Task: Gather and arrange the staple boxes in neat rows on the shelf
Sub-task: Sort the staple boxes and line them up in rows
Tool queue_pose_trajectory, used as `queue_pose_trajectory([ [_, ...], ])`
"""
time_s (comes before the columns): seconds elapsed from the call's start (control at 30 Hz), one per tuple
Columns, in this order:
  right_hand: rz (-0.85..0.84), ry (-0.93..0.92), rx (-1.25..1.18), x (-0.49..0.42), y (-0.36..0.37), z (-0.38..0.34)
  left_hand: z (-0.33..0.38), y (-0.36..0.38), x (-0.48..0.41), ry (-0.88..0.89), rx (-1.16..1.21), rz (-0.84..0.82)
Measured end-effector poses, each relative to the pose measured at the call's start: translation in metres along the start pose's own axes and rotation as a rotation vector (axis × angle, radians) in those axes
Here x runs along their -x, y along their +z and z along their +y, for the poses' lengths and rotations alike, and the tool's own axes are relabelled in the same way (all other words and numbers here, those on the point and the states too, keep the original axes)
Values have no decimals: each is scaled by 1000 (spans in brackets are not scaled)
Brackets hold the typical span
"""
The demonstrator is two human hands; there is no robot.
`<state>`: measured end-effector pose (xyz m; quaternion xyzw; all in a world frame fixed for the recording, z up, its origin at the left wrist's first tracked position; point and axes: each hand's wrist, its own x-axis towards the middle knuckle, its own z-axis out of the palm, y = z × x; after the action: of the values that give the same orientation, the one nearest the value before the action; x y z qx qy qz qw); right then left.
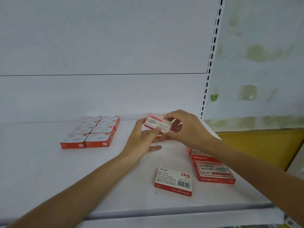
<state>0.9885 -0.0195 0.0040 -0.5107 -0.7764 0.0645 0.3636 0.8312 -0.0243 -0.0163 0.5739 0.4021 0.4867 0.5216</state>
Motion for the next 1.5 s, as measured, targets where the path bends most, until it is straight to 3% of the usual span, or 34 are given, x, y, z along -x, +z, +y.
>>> queue_pose_trajectory([
  [0.13,-143,-68,-34,1,1,-5,0,-6,-8,-23,-80,67],
  [0.23,-93,-106,-10,-7,-8,1,2,-13,-7,54,-251,-32],
  [0.43,-234,-202,-11,-15,-10,2,4,-27,-13,176,-599,-240],
  [0.5,-234,-221,34,-16,-6,5,4,-29,-13,170,-627,-225],
  [0.57,-203,-223,44,-17,-3,8,2,-30,-12,173,-581,-98],
  [0.63,-111,-166,0,-18,-2,11,2,-33,-11,159,-431,86],
  [0.7,-14,-78,-40,-21,-2,13,1,-37,-10,142,-331,162],
  [0.83,58,9,-42,-25,-4,14,-2,-35,-1,149,-555,-23],
  [0.97,67,42,3,-23,-3,13,-1,-32,-1,186,-612,-58],
  [1.13,2,99,110,-18,-3,15,-8,-32,-1,218,-731,-96],
  [1.3,-179,179,241,-8,1,19,-23,-31,-3,150,-999,-149],
  [1.5,-227,241,436,-20,9,15,-27,-31,-3,164,-1039,-139],
])
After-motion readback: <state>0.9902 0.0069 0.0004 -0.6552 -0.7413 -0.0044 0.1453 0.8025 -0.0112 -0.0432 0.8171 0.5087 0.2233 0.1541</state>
